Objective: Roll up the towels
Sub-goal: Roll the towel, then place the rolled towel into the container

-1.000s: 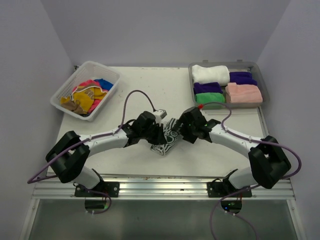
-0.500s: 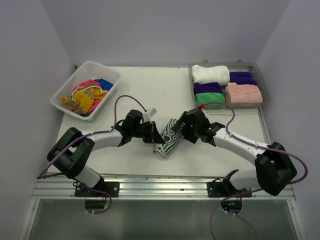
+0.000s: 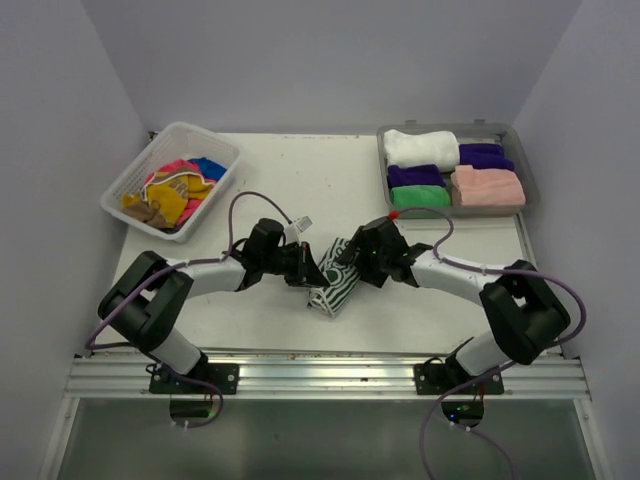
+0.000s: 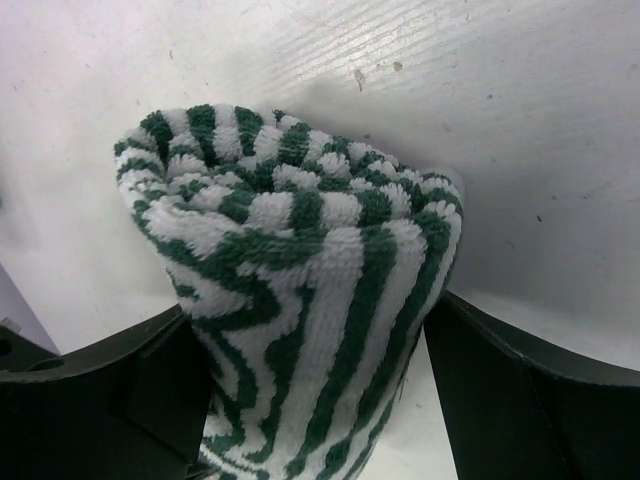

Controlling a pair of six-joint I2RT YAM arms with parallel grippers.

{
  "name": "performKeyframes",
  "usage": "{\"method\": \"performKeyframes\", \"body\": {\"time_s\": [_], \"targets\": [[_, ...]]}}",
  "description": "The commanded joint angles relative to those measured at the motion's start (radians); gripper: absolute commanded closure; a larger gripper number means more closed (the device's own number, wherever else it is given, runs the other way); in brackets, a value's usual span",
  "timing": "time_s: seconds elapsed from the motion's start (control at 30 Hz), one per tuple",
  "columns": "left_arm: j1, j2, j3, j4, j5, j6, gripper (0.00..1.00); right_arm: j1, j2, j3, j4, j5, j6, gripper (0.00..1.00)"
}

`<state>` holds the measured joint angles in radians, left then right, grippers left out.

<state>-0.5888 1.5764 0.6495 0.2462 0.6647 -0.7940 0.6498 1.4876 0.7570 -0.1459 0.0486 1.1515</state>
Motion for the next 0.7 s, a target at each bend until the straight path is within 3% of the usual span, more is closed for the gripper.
{"method": "performKeyframes", "body": {"time_s": [0.0,0.2,0.67], "targets": [[0.012,0.016,-0.007,0.028,0.045,-0.010,0.99,0.004,0.075,0.019,0.054,-0.036,0.011,0.20],[0.020,0.028,-0.011,0.002,0.049,0.012,0.91,0.010,0.148,0.030,0.068,-0.046,0.020,0.21],[0.024,0.039,-0.010,-0.039,0.024,0.042,0.93,0.036,0.099,0.067,0.002,-0.044,-0.061,0.14]]}}
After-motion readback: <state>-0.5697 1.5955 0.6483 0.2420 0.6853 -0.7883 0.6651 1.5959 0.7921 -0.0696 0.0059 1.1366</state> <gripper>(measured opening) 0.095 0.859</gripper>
